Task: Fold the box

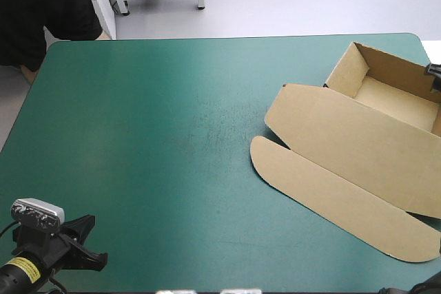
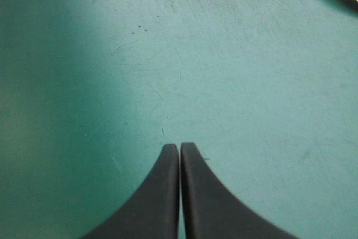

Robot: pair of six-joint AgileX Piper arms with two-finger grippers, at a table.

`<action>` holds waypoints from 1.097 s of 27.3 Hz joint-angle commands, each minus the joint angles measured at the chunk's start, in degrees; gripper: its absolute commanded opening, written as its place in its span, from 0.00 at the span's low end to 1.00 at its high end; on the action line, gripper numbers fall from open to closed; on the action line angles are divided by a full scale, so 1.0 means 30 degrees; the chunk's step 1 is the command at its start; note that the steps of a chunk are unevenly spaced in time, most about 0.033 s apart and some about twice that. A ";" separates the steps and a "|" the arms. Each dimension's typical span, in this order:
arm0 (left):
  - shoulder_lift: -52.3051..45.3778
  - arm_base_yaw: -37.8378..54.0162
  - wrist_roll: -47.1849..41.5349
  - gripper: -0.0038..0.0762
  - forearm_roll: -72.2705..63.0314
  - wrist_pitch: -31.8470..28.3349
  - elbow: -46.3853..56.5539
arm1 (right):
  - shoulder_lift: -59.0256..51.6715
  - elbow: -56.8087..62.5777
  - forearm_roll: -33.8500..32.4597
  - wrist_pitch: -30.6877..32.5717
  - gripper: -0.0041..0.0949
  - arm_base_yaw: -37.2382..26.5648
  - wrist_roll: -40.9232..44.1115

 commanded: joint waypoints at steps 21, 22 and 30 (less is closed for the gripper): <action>0.0202 -0.0024 -0.0421 0.04 0.0896 -0.1317 -0.0443 | -1.5821 1.5329 1.0280 -0.7821 0.03 0.3584 -0.9749; 0.0202 -0.0024 -0.0421 0.04 0.0896 -0.1317 -0.0443 | -1.6345 1.5712 1.0280 -0.8241 0.03 0.4026 -1.0517; 0.0202 -0.0024 -0.0286 0.04 0.1807 -0.2131 -0.0443 | -2.0270 1.8924 1.0121 -1.0430 0.03 0.5846 -1.1548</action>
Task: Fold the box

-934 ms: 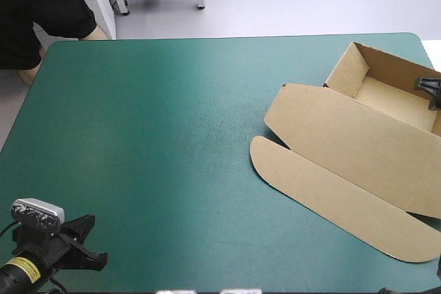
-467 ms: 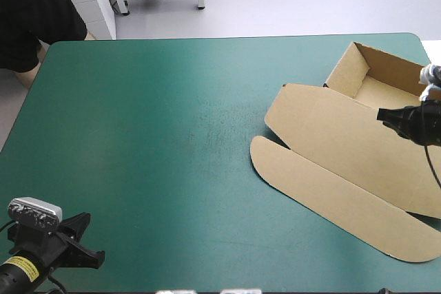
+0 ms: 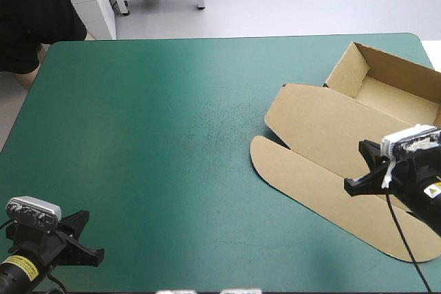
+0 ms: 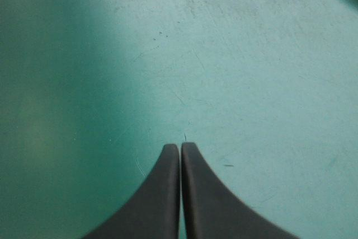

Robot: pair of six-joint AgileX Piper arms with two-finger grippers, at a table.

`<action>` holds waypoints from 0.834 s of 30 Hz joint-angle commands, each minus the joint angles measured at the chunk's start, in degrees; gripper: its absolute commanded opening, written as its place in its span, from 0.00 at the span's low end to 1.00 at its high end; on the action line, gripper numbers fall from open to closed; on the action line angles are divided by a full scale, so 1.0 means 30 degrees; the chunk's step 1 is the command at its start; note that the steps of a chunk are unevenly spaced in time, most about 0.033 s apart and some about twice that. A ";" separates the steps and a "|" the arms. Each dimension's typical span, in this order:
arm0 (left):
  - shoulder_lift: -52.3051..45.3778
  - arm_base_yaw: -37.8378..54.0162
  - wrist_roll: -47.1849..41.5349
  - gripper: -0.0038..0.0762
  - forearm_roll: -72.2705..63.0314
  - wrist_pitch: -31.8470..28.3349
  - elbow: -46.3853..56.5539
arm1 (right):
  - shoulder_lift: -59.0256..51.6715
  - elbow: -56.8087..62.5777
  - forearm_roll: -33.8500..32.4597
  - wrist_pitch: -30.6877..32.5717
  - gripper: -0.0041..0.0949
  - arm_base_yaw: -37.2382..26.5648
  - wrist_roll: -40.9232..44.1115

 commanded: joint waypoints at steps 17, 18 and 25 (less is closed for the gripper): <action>-0.0438 -0.0024 0.1008 0.04 0.1359 -0.4655 0.0870 | -0.7949 0.6077 -0.3222 -0.3742 0.03 0.0140 0.3702; -0.0684 -0.0024 0.1008 0.04 0.1300 -0.4655 0.0870 | -0.8281 0.6176 -0.3555 -0.3773 0.03 0.0140 0.4212; -0.3480 -0.0024 0.1008 0.04 0.1222 -0.4619 0.0870 | -0.9953 0.6474 -0.4906 -0.3868 0.03 0.0140 0.5620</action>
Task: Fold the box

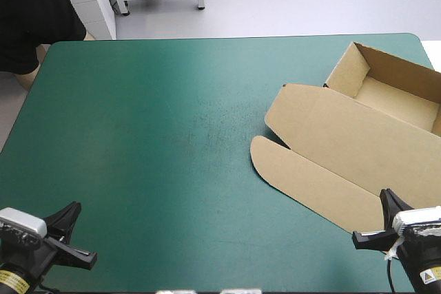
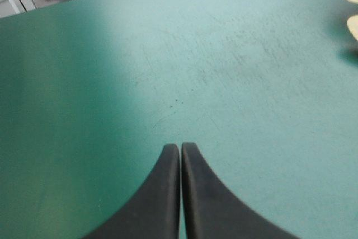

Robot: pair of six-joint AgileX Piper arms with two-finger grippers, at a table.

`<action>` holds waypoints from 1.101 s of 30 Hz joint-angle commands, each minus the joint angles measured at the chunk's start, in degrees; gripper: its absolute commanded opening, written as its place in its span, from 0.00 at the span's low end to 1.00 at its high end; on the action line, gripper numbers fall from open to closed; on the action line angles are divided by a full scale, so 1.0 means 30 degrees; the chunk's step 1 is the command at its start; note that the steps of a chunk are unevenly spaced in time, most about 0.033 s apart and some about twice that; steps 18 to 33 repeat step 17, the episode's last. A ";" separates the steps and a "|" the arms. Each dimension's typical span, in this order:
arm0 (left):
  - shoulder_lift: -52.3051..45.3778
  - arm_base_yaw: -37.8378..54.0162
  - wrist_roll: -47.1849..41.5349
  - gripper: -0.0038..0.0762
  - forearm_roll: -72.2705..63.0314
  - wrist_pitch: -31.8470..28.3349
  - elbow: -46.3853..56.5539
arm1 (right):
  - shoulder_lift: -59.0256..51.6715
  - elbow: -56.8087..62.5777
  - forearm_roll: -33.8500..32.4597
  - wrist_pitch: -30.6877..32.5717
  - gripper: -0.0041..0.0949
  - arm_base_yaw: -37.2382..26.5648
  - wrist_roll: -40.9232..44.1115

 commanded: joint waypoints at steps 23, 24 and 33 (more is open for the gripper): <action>-0.1889 -0.0024 -0.0198 0.04 0.0061 0.0105 -0.0176 | -0.0795 0.0721 -0.0602 -0.0835 0.03 0.0006 0.1800; -0.1889 -0.0024 -0.0198 0.04 0.0061 0.0105 -0.0176 | -0.0795 0.0721 -0.0602 -0.0835 0.03 0.0006 0.1800; -0.1889 -0.0024 -0.0198 0.04 0.0061 0.0105 -0.0176 | -0.0795 0.0721 -0.0602 -0.0835 0.03 0.0006 0.1800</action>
